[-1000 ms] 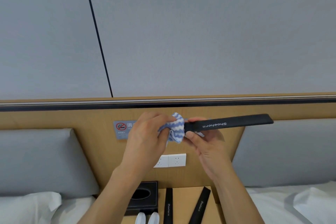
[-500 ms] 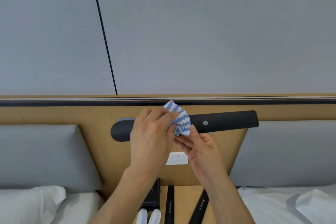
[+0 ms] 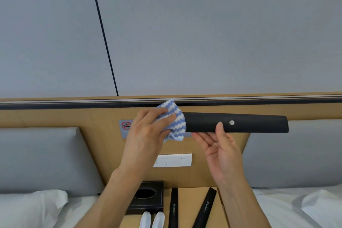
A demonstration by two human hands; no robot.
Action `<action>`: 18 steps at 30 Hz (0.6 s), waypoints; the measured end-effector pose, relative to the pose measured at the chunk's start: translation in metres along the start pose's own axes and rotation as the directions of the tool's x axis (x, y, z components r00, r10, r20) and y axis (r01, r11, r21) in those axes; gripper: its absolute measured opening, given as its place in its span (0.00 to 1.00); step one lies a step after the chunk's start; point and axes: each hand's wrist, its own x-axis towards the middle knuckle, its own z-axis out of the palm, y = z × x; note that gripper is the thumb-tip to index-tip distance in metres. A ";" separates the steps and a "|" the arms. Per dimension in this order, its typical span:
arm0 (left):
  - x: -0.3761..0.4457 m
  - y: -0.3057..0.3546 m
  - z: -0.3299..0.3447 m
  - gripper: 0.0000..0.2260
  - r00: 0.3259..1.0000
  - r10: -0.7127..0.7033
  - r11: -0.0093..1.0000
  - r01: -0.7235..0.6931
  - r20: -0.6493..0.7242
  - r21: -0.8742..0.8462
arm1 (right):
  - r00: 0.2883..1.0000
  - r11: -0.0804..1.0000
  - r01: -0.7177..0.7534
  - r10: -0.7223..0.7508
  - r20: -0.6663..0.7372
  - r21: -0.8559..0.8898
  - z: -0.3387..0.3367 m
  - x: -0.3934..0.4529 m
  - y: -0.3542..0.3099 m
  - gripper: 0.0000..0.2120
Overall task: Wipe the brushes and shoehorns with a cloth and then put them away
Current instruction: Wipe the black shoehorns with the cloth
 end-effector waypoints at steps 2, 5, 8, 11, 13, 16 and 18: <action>-0.004 -0.018 -0.005 0.16 0.998 -0.057 0.998 0.057 0.019 -0.017 | 1.000 1.000 0.004 -0.004 -0.009 0.003 -0.003 0.002 -0.005 0.12; -0.004 -0.040 -0.012 0.18 0.991 -0.113 0.993 0.116 0.075 -0.033 | 1.000 1.000 0.001 -0.002 -0.018 -0.016 -0.004 0.004 -0.010 0.12; -0.005 -0.052 -0.020 0.17 0.984 -0.114 0.992 0.120 0.134 -0.043 | 1.000 1.000 -0.012 0.011 -0.012 -0.026 -0.002 0.006 -0.013 0.11; -0.007 -0.052 -0.023 0.16 0.980 -0.111 0.992 0.120 0.167 -0.044 | 0.999 0.998 -0.028 0.027 -0.021 -0.052 -0.001 0.009 -0.013 0.12; -0.006 -0.047 -0.023 0.15 0.978 -0.097 0.994 0.104 0.187 -0.031 | 0.999 0.997 -0.037 0.035 -0.033 -0.067 0.002 0.012 -0.013 0.17; 0.000 -0.030 -0.018 0.15 0.973 -0.066 0.995 0.080 0.222 -0.054 | 0.999 0.988 -0.049 0.047 -0.018 -0.145 0.012 0.014 -0.013 0.20; 0.004 -0.015 -0.013 0.15 0.973 -0.053 0.991 0.078 0.226 -0.105 | 0.998 0.971 -0.067 0.070 0.006 -0.229 0.019 0.015 -0.008 0.20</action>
